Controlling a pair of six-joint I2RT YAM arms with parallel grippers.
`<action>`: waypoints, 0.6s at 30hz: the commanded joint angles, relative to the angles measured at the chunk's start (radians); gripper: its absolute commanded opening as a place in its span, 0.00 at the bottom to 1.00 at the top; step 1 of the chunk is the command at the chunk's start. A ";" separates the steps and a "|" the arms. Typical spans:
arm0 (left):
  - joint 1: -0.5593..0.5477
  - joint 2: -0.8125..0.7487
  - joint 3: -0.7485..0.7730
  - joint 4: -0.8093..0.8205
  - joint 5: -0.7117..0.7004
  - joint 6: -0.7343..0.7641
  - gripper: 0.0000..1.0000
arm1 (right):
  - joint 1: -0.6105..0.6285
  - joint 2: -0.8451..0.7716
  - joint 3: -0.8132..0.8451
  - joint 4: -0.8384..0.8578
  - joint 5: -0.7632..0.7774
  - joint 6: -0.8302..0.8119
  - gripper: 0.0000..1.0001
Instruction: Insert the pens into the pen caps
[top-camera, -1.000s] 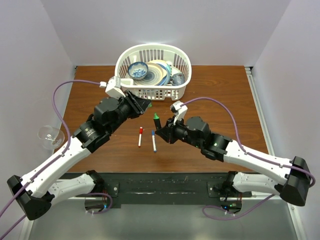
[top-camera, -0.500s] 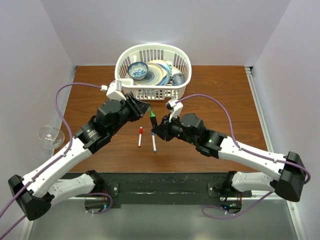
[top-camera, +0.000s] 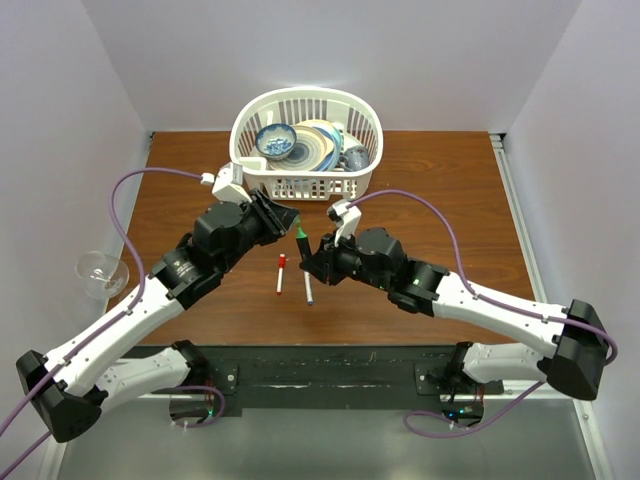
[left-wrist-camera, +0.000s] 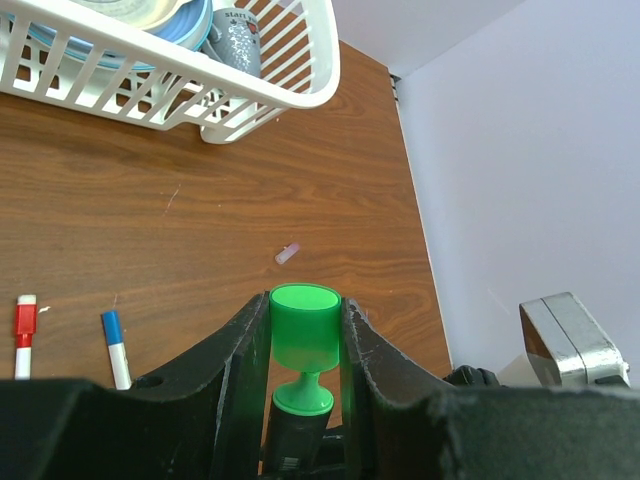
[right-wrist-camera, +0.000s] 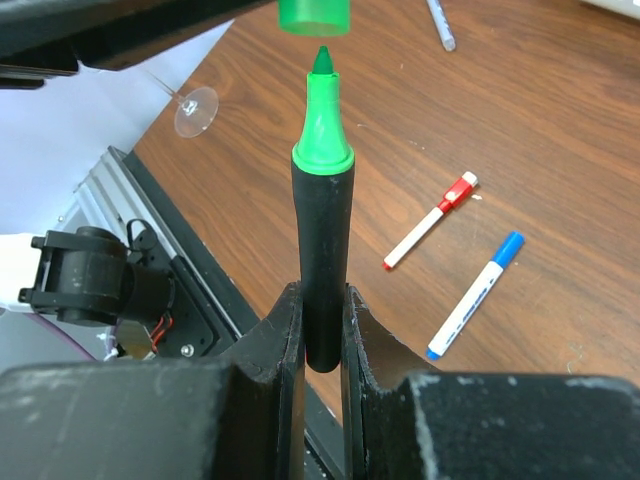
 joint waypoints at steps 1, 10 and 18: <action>-0.008 -0.005 -0.009 0.022 -0.007 0.000 0.00 | 0.006 -0.002 0.055 0.035 0.015 -0.001 0.00; -0.034 -0.008 -0.032 -0.005 -0.013 0.021 0.00 | 0.006 0.062 0.188 -0.023 0.058 -0.051 0.00; -0.038 -0.040 -0.034 -0.055 -0.035 0.086 0.11 | 0.006 0.093 0.316 -0.141 0.147 -0.090 0.00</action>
